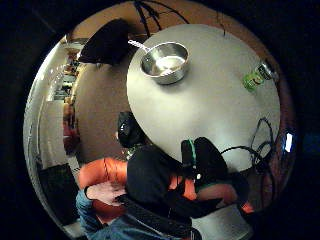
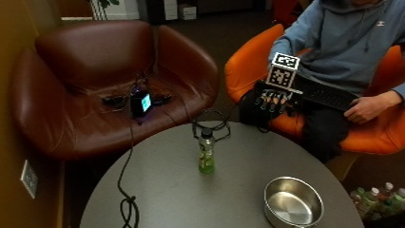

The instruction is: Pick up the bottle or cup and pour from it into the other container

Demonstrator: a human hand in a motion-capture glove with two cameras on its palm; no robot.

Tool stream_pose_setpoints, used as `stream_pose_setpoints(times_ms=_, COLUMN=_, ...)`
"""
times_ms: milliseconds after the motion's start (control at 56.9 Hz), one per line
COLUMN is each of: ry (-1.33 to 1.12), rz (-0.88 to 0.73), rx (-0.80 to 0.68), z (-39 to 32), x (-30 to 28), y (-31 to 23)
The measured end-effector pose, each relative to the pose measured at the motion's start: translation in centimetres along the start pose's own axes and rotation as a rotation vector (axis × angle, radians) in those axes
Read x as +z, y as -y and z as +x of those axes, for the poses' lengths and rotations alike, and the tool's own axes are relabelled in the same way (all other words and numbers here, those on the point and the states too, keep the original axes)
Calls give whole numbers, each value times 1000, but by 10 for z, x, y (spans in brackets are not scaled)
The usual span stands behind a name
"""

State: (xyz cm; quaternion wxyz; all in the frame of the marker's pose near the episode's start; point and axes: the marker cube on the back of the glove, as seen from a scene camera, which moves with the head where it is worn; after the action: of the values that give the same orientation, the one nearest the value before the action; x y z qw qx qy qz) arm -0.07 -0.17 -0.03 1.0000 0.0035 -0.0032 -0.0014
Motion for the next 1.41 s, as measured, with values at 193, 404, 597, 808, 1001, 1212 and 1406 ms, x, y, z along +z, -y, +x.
stream_pose_setpoints(times_ms=193, ry=5, rz=-3, rx=-6, z=2, x=-1, y=4)
stream_pose_setpoints(times_ms=404, ry=-11, rz=7, rx=-17, z=11, x=3, y=7)
stream_pose_setpoints(times_ms=597, ry=-14, rz=7, rx=-6, z=33, x=5, y=11)
stream_pose_setpoints(times_ms=808, ry=-23, rz=4, rx=55, z=80, x=9, y=24)
stream_pose_setpoints(times_ms=1001, ry=-8, rz=51, rx=32, z=125, x=8, y=42)
stream_pose_setpoints(times_ms=1212, ry=107, rz=101, rx=51, z=184, x=30, y=56)
stream_pose_setpoints(times_ms=1406, ry=377, rz=208, rx=85, z=222, x=75, y=76)
